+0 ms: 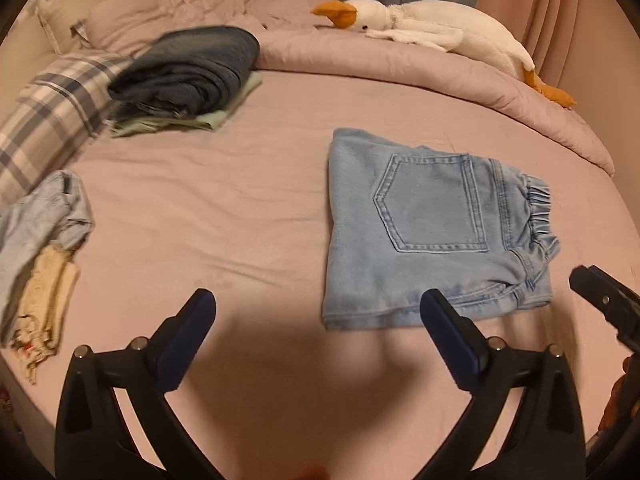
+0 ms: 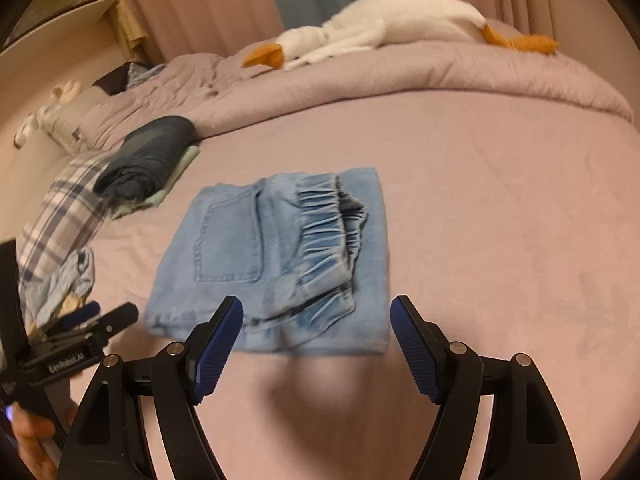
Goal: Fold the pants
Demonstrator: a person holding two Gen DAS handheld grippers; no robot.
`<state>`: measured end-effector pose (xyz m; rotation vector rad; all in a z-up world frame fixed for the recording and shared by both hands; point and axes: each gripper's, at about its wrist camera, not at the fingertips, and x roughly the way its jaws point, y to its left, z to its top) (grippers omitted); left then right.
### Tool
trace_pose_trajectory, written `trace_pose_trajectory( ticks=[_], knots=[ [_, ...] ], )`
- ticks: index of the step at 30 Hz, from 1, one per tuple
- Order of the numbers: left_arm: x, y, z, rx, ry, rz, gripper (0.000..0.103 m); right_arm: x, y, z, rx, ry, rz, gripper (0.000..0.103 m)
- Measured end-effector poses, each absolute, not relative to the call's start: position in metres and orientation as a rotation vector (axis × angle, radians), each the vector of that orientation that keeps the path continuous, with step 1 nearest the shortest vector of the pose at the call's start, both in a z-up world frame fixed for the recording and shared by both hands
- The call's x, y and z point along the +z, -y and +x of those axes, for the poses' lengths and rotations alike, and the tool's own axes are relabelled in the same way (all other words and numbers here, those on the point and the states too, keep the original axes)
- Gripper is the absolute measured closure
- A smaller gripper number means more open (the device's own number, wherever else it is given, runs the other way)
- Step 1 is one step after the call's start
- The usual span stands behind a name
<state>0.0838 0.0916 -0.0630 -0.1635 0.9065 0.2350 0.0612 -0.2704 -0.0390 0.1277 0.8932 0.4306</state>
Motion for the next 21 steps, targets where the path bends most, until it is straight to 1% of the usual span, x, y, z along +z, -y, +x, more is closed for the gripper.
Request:
trace_pose_trajectory(
  ticks=[1, 3, 6, 8, 14, 21],
  knots=[
    [-0.058, -0.089, 0.080, 0.227, -0.907, -0.165, 0.001, -0.035, 0.269, 0.057, 0.431, -0.886, 0.112, 0.014],
    [-0.051, -0.083, 0.072, 0.226, -0.907, -0.159, 0.001, -0.027, 0.269, 0.046, 0.428, -0.866, 0.086, 0.004],
    [-0.040, -0.069, 0.061, 0.302, -0.923, -0.059, 0.001, -0.015, 0.271, 0.033, 0.436, -0.840, 0.071, 0.004],
    [-0.032, -0.062, 0.052, 0.301, -0.891, -0.025, 0.001, -0.008, 0.272, 0.025, 0.440, -0.829, 0.065, 0.004],
    [-0.013, -0.051, 0.026, 0.259, -0.857, -0.036, 0.001, 0.014, 0.271, -0.004, 0.462, -0.788, 0.023, 0.004],
    [0.005, -0.039, 0.006, 0.239, -0.813, -0.039, 0.001, 0.025, 0.271, -0.026, 0.486, -0.758, 0.017, 0.004]
  ],
)
